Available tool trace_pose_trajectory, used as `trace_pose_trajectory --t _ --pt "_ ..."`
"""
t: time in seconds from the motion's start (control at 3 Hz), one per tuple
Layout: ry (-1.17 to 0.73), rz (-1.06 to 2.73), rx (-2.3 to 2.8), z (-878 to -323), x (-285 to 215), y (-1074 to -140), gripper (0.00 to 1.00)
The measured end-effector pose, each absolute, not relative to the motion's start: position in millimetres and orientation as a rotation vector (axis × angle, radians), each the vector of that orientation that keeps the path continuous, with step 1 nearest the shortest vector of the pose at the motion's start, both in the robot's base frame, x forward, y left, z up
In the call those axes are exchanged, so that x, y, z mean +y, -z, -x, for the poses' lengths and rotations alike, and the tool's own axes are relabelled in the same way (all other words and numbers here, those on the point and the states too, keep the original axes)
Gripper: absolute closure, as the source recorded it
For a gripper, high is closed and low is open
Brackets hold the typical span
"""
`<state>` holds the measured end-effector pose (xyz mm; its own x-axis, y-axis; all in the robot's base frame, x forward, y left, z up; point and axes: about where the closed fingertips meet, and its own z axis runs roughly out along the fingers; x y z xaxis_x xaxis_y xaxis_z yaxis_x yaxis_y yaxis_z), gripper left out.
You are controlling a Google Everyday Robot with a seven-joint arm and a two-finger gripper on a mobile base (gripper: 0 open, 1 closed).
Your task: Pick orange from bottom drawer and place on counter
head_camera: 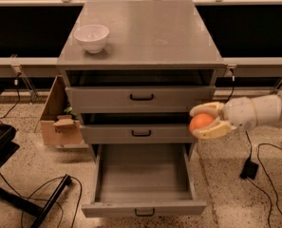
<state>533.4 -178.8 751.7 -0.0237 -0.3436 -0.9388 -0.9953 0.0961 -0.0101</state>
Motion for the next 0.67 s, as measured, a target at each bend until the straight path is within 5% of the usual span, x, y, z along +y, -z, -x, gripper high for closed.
trace_pose_trajectory --t 0.67 --pt "-0.800 1.231 1.502 -600.2 -206.2 -904.2 1.00"
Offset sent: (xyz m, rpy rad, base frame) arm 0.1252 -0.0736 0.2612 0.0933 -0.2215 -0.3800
